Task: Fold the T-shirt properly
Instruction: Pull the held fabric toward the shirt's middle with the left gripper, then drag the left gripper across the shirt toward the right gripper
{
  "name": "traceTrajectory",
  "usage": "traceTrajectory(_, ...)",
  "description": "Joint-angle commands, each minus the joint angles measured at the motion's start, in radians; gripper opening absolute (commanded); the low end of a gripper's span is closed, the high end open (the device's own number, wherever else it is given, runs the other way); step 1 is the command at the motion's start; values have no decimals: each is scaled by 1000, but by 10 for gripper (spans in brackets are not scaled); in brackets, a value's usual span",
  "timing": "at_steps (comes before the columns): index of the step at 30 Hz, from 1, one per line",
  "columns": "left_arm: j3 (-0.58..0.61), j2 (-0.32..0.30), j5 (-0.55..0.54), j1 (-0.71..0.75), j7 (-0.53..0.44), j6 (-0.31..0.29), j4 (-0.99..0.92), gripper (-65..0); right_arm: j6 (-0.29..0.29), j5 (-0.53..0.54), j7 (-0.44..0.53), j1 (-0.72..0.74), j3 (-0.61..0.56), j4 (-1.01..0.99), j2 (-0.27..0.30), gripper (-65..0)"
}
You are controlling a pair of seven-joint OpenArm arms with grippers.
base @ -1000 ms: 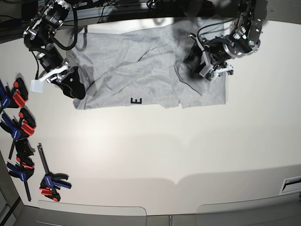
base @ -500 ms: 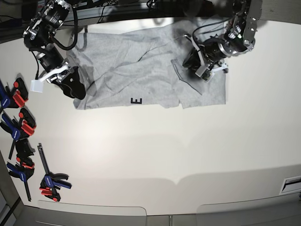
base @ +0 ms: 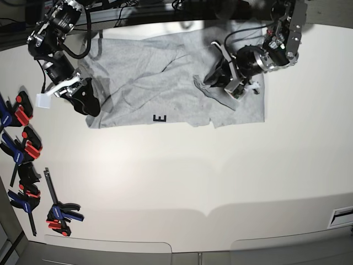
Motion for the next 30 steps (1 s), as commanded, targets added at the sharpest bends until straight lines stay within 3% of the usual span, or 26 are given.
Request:
traceTrajectory(1, -2, 0, -17, -10, -29, -4, 19, -472, 12, 29, 21, 8, 2, 19, 11, -336)
traceTrajectory(3, -2, 0, -20, -15, -29, -4, 19, -347, 12, 29, 21, 8, 2, 19, 11, -336)
traceTrajectory(4, -2, 0, -20, -17, -29, -4, 19, -326, 12, 29, 21, 8, 2, 19, 11, -336)
traceTrajectory(8, -2, -1, -20, -31, -24, -4, 19, -325, 12, 29, 21, 8, 2, 19, 11, -336)
traceTrajectory(11, -4, -1, 3, -58, -8, -2, 19, -402, 12, 29, 21, 8, 2, 19, 11, -336)
traceTrajectory(15, -4, -1, 86, -79, -6, 72, 19, -650, 12, 29, 20, 8, 2, 19, 11, -336)
traceTrajectory(22, -4, -2, 86, -81, 47, 73, 19, -650, 12, 29, 20, 8, 3, 19, 11, -336)
traceTrajectory(26, -5, -3, 118, -80, 78, 145, 19, -650, 12, 29, 20, 8, 2, 19, 11, -336)
traceTrajectory(30, -3, -3, 134, -75, 98, 170, 18, -650, 12, 29, 20, 8, 2, 19, 11, -336)
